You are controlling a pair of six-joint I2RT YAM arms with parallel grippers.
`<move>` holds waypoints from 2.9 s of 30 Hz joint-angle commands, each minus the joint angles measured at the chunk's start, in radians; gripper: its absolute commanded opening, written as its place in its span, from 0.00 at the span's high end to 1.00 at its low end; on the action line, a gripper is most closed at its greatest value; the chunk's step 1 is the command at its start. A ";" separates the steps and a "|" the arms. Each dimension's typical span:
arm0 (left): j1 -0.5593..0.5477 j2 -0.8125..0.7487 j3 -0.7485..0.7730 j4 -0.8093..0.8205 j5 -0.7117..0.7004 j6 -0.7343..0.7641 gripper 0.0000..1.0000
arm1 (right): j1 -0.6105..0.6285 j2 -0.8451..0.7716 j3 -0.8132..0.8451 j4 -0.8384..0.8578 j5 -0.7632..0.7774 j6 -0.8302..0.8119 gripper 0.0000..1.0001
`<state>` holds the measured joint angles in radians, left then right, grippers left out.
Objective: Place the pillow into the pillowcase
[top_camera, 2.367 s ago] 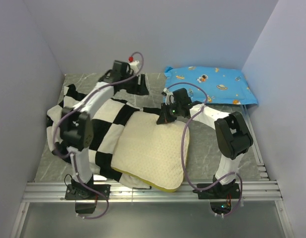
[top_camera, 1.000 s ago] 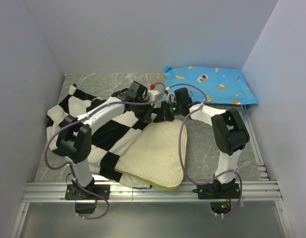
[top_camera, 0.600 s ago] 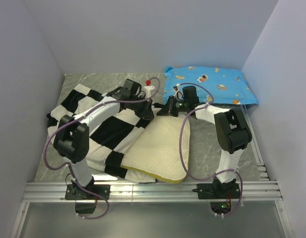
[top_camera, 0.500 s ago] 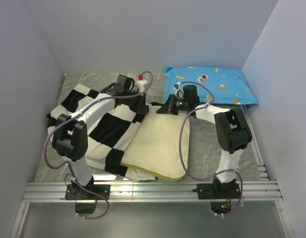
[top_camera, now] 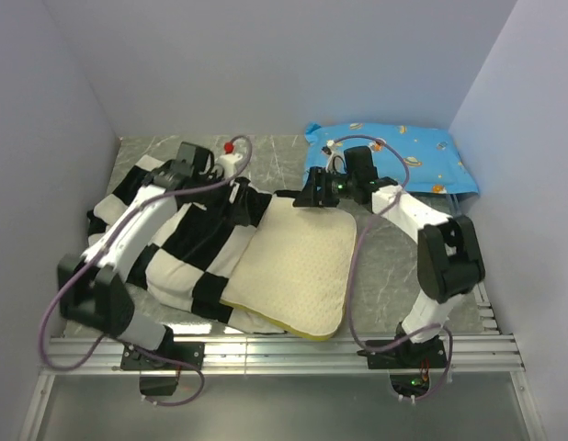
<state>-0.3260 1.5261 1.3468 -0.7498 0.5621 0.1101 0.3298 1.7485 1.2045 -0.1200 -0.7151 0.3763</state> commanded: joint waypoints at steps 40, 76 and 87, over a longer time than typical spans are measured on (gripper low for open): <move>0.019 0.362 0.260 0.041 -0.114 0.140 1.00 | -0.092 0.183 0.663 -0.418 0.222 -0.236 0.01; -0.305 0.273 0.109 0.221 0.434 -0.176 0.83 | 0.049 -0.116 -0.341 0.477 -0.201 0.524 1.00; 0.004 -0.007 -0.102 0.055 0.112 0.279 0.35 | 0.025 -0.112 -0.274 0.240 -0.126 0.259 1.00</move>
<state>-0.3515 1.6699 1.3167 -0.6136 0.7136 0.1688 0.3550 1.6421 0.8337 0.1631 -0.9077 0.7883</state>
